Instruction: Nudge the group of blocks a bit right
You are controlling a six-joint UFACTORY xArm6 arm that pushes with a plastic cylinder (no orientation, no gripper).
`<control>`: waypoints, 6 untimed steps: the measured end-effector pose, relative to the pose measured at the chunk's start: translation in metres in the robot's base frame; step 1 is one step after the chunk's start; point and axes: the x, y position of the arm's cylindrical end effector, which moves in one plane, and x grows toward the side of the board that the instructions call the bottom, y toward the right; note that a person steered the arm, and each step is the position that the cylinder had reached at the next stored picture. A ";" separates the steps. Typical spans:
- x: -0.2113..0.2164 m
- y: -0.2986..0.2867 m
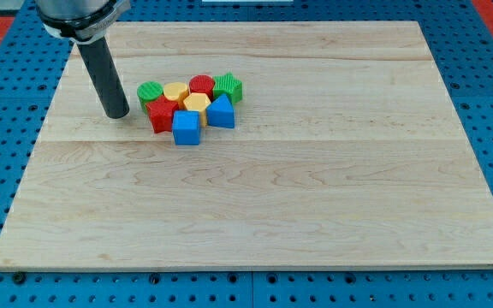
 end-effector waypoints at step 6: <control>-0.006 0.058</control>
